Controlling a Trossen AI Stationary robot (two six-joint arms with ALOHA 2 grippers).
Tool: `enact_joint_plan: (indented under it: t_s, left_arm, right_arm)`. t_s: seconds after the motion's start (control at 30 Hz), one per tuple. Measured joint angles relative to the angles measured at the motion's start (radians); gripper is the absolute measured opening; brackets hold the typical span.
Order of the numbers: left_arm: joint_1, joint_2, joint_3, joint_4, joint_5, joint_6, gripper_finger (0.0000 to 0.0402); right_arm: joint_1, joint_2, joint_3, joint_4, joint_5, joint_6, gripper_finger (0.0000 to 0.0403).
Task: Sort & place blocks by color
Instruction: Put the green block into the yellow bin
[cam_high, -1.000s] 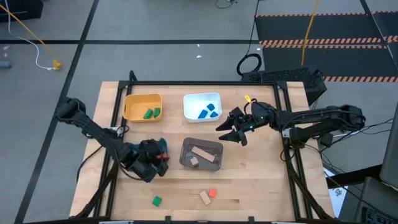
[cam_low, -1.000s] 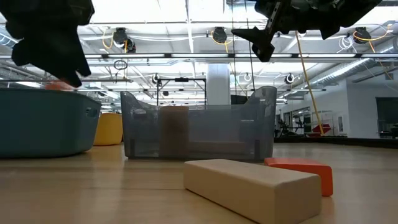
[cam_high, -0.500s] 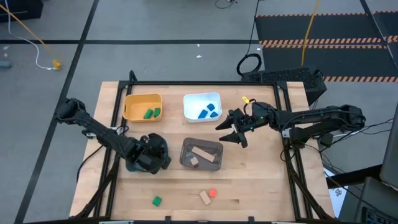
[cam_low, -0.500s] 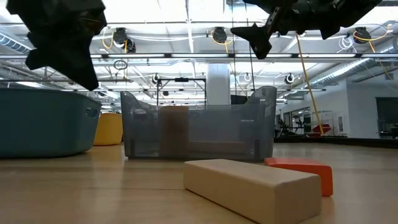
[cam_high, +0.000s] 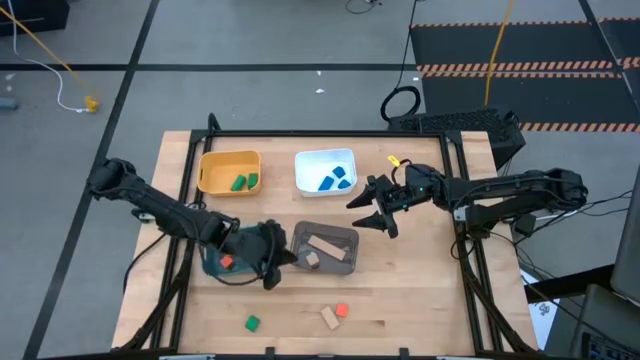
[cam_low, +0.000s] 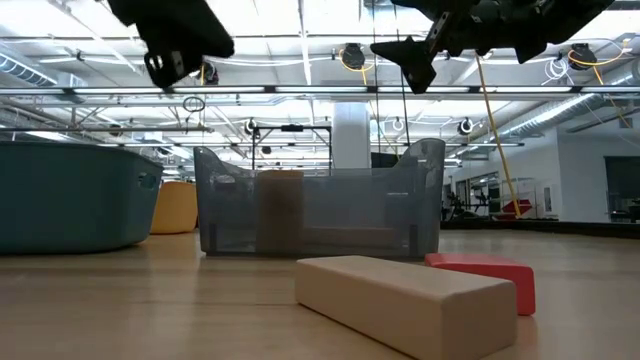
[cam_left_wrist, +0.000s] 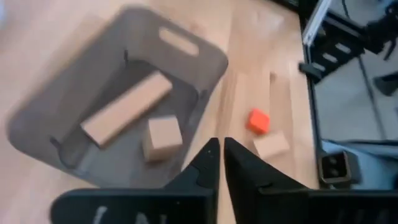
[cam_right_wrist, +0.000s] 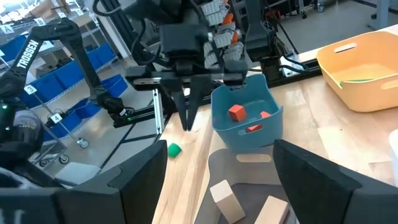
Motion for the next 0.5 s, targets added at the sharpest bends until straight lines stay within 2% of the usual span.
enact_joint_plan:
  t_s: [0.07, 0.17, 0.27, 0.4, 0.5]
  left_arm:
    - [0.032, 0.0, 0.0, -0.035, 0.09, -0.05, 0.0041]
    - [0.063, 0.001, 0.0, -0.113, 0.244, -0.228, 0.0065]
    - [0.048, 0.016, 0.0, -0.145, 0.358, -0.378, 0.0084]
    - [-0.066, 0.048, 0.0, -0.079, 0.389, -0.475, 0.0094]
    - [-0.149, 0.067, 0.0, -0.054, 0.351, -0.613, 0.0093]
  right_arm:
    - [0.0, 0.0, 0.0, 0.001, 0.0, 0.0, 0.0281]
    - [0.0, 0.0, 0.0, 0.004, 0.0, 0.0, 0.0281]
    - [0.0, 0.0, 0.0, 0.004, 0.0, 0.0, 0.0281]
    - [0.0, 0.0, 0.0, 0.005, 0.0, 0.0, 0.0281]
    - [0.0, 0.0, 0.0, 0.004, 0.0, 0.0, 0.0281]
